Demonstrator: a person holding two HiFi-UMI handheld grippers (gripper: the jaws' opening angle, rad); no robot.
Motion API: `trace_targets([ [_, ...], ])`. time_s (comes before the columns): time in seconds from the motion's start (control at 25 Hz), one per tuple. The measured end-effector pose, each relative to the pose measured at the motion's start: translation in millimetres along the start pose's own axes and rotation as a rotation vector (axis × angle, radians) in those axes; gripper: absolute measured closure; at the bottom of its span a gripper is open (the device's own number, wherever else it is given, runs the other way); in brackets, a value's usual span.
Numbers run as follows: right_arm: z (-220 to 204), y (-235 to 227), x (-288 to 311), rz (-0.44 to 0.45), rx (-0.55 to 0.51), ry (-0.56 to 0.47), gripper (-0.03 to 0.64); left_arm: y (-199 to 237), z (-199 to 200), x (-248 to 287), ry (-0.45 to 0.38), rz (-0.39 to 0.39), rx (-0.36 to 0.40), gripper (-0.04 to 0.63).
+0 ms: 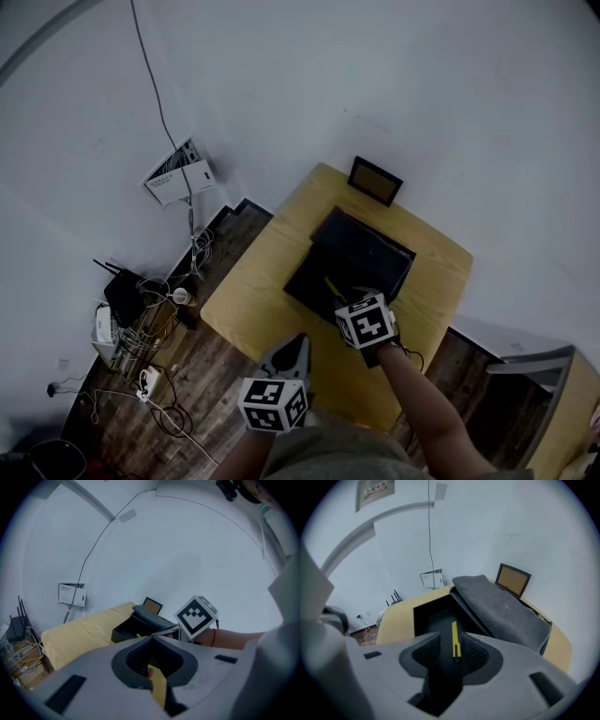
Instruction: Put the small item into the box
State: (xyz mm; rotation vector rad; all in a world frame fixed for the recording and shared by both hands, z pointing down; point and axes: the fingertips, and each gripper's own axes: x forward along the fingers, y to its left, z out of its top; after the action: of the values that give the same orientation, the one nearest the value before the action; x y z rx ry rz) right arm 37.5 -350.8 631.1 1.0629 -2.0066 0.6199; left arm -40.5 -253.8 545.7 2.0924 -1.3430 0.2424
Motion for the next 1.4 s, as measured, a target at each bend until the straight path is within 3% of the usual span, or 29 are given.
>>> trace_targets([
  [0.16,5.6,5.4,-28.1,-0.010,0.036,-0.096,0.510,-8.5,-1.1,-8.1,-0.013,-0.004,0.007,0.592],
  [0.44,10.4,23.1,-83.3,-0.001,0.090,-0.276,0.601,-24.6,-0.5,-25.9,-0.044,-0.008,0.020,0.592],
  [0.76,0.4,56.5,-140.3,0.058,0.133,-0.459,0.614,-42.1,-0.5,-49.3,-0.087,-0.012,0.042,0.592],
  [1.08,-22.3,84.8,-187.9,0.111,0.165,-0.541,0.614,-59.9,-5.6,-75.7,-0.130,-0.011,0.052,0.592],
  [1.4,-42.5,94.5,-221.2,0.104,0.153,-0.605,0.614,-76.6,-16.1,-92.6,-0.159,-0.019,0.061,0.592],
])
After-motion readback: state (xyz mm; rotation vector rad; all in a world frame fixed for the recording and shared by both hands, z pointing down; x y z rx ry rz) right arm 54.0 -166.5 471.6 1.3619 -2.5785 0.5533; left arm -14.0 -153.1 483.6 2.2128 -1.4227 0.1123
